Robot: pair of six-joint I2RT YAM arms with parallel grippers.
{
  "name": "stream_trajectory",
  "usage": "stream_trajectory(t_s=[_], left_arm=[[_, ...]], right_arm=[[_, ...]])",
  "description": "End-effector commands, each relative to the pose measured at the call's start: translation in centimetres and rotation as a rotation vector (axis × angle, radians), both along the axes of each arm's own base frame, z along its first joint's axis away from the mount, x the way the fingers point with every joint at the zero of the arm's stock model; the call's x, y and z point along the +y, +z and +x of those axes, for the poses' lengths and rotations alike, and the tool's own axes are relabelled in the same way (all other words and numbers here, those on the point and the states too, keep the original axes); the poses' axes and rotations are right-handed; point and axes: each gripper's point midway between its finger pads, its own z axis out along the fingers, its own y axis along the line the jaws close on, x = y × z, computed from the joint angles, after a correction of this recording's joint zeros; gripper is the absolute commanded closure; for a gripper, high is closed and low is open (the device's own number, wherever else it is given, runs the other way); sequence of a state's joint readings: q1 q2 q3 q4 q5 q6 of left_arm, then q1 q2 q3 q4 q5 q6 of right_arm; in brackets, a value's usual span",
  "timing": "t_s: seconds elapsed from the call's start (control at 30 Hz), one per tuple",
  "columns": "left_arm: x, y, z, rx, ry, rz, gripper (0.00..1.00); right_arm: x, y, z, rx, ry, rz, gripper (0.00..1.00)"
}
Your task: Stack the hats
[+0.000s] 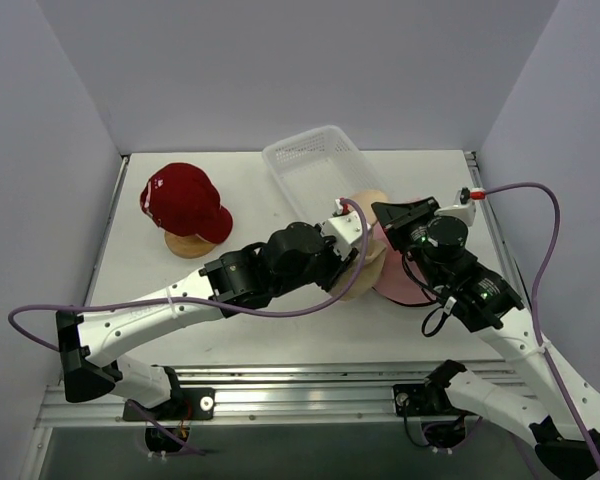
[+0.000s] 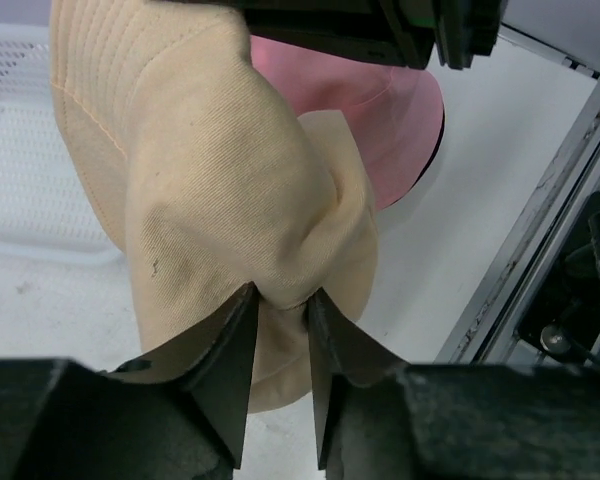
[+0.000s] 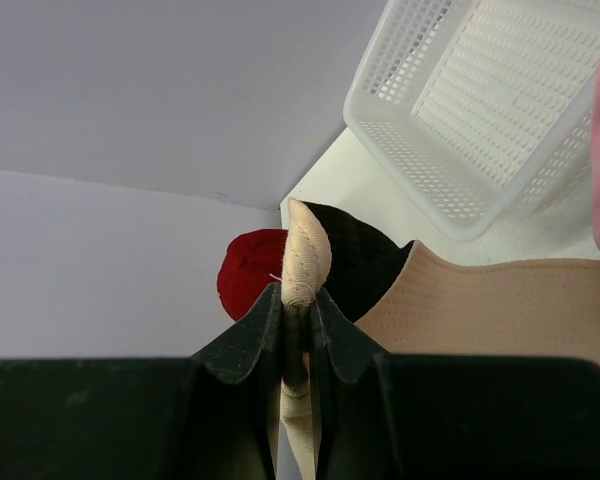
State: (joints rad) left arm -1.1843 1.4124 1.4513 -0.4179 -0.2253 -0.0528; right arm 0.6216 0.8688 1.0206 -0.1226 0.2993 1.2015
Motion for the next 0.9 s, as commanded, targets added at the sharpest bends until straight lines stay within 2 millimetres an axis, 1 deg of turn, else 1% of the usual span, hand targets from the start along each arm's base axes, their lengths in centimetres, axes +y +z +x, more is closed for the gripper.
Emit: stream_trajectory(t_s=[0.0, 0.03, 0.07, 0.1, 0.13, 0.27, 0.37, 0.4, 0.47, 0.5, 0.53, 0.6, 0.63, 0.67, 0.73, 0.77, 0.8, 0.83, 0.87], left_arm=[[-0.2, 3.8, 1.0, -0.062, 0.056, -0.09, 0.68], [-0.2, 3.8, 1.0, -0.064, 0.057, -0.091, 0.74], [0.0, 3.9, 1.0, -0.067, 0.059, -0.092, 0.87], [0.2, 4.0, 1.1, -0.07, 0.066, -0.09, 0.94], [0.3, 4.3, 1.0, -0.072, 0.066, -0.095, 0.97], [1.1, 5.5, 0.8, -0.079, 0.071, -0.114, 0.98], [1.6, 6.1, 0.4, -0.082, 0.057, -0.123, 0.98], [1.8, 6.0, 0.2, -0.079, 0.054, -0.112, 0.98], [2.2, 6.5, 0.1, -0.083, 0.051, -0.117, 0.98], [2.6, 6.4, 0.0, -0.079, 0.052, -0.103, 0.98], [3.0, 6.8, -0.1, -0.079, 0.052, -0.104, 0.98], [3.9, 7.6, -0.2, -0.074, 0.047, -0.109, 0.98], [4.5, 8.4, -0.5, -0.072, 0.033, -0.131, 0.98], [5.3, 8.6, 0.0, -0.06, 0.048, -0.127, 0.98], [6.6, 9.9, 0.1, -0.057, 0.048, -0.151, 0.98], [6.7, 9.9, -0.3, -0.035, 0.013, -0.15, 0.98], [7.5, 10.4, 0.3, -0.033, 0.02, -0.16, 0.98], [8.0, 10.8, 0.2, -0.032, 0.009, -0.171, 0.98], [8.3, 10.9, 0.0, -0.035, -0.006, -0.173, 0.98]], right_arm=[[-0.9, 2.2, 0.1, -0.07, -0.044, 0.055, 1.0], [-1.0, 2.2, 0.0, -0.071, -0.047, 0.052, 1.0], [-1.2, 2.1, 0.0, -0.071, -0.056, 0.047, 1.0], [-1.3, 2.0, -0.1, -0.073, -0.057, 0.039, 1.0], [-1.4, 1.9, -0.1, -0.075, -0.061, 0.039, 1.0], [-1.6, 1.8, -0.1, -0.08, -0.067, 0.034, 1.0], [-1.3, 2.0, 0.0, -0.089, -0.056, 0.036, 1.0], [-1.1, 2.0, 0.0, -0.093, -0.044, 0.021, 0.93], [-0.6, 2.0, 0.0, -0.114, -0.013, -0.014, 0.8], [-0.2, 2.5, 0.1, -0.148, 0.013, -0.027, 0.65], [0.6, 2.9, -0.2, -0.189, 0.072, -0.085, 0.57], [0.9, 3.3, -0.7, -0.23, 0.121, -0.15, 0.44], [1.0, 3.0, -1.0, -0.254, 0.153, -0.217, 0.4], [0.9, 2.9, -1.3, -0.265, 0.163, -0.243, 0.38], [0.3, 2.9, -2.3, -0.3, 0.178, -0.28, 0.34], [0.4, 2.8, -2.8, -0.322, 0.203, -0.305, 0.33], [0.1, 2.5, -3.7, -0.341, 0.219, -0.309, 0.32], [0.3, 2.7, -4.2, -0.373, 0.242, -0.305, 0.32], [1.0, 2.7, -5.1, -0.408, 0.302, -0.31, 0.32]])
